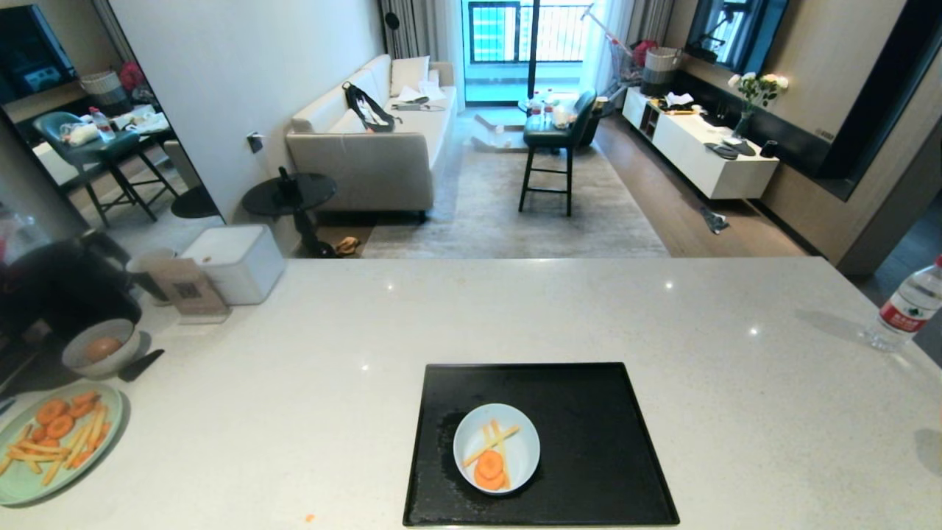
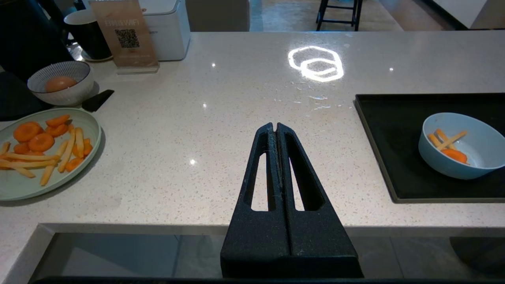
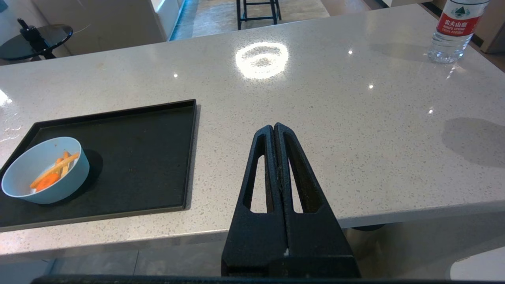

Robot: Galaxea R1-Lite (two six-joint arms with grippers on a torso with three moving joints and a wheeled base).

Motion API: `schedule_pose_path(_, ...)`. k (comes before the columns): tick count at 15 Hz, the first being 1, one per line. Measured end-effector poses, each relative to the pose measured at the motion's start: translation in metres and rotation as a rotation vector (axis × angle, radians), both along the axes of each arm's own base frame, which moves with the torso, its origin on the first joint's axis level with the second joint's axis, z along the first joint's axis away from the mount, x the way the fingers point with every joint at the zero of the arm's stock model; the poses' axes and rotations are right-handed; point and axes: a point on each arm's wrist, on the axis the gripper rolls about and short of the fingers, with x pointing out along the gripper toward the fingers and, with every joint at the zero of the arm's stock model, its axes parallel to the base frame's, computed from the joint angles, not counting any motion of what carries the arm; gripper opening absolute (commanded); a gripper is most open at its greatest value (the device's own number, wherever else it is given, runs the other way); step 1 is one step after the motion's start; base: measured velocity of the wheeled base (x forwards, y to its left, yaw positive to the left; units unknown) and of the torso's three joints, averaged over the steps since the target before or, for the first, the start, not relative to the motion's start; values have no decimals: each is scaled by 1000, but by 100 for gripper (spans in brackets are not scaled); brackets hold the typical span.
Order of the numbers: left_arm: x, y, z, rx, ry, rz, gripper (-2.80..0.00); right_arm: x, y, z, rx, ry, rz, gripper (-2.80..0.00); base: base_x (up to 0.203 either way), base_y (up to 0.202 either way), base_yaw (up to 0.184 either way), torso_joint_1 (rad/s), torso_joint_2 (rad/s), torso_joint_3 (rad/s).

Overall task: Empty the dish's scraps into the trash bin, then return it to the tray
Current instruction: Pick up the bowl with leftover food

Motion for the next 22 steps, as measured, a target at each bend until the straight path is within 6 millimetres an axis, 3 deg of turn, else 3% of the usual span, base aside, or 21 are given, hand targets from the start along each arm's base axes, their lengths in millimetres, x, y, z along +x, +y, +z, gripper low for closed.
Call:
schedule_pose_path(18, 0, 0, 0, -2, 9, 0, -280, 0, 0, 0, 0, 0, 0, -280, 0, 0, 0, 0, 0, 0)
schedule_pose_path(22, -6, 0, 14, 4, 133, -14, -280, 0, 0, 0, 0, 0, 0, -280, 0, 0, 0, 0, 0, 0)
